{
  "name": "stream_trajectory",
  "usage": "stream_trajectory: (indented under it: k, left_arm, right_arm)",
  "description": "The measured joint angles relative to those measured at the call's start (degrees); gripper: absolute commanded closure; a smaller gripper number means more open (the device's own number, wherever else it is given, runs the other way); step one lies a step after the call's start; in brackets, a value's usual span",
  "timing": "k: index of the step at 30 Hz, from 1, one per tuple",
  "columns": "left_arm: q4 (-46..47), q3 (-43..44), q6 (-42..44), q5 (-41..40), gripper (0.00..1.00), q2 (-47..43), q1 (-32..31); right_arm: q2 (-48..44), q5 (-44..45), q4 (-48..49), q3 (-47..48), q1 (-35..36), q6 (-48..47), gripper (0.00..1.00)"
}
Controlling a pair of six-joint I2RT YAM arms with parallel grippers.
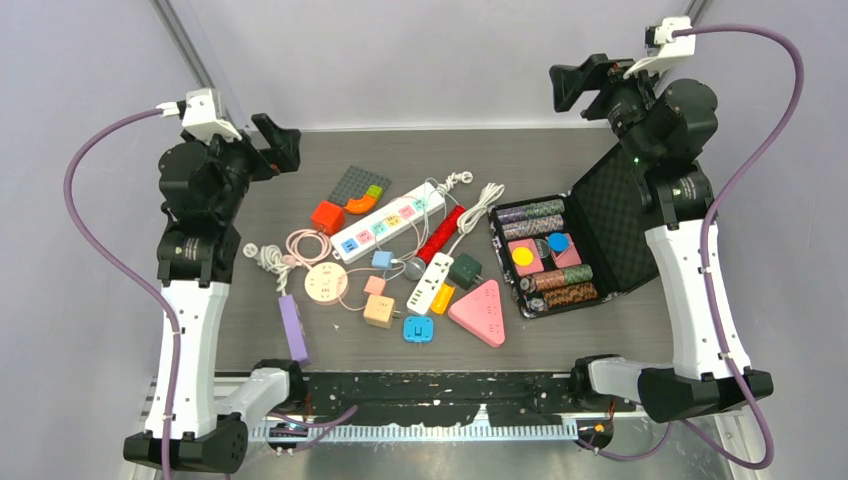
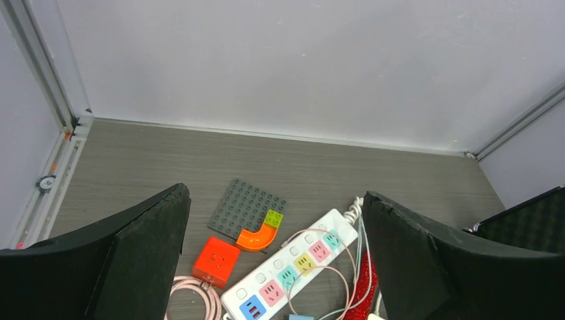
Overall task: Insert the plug
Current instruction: Adjust the socket at the center of the board.
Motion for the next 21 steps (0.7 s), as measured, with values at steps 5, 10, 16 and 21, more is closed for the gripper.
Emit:
stream_trajectory:
  k: [5, 10, 16, 21]
  left_arm:
    - [2.16, -2.8, -0.42, 1.33, 0.0, -1.42, 0.0]
    - [3.28, -4.76, -1.7, 4.15, 0.0, -1.36, 0.0]
    - [6.29, -12.83, -3.28, 4.57, 0.0, -2.23, 0.0]
    - [1.01, -13.88, -4.48, 4.02, 0.0, -0.59, 0.0]
  right_arm:
    - [-0.79, 0.24, 4.15, -4.28, 0.0, 3.06, 0.13]
    - [-0.68, -0.31, 5.14, -7.17, 0.0, 6.4, 0.16]
    - [-0.22, -3.26, 6.05, -8.96, 0.0, 8.48, 0.13]
    - [0.87, -7.21, 6.58, -11.91, 0.17, 9.68, 0.13]
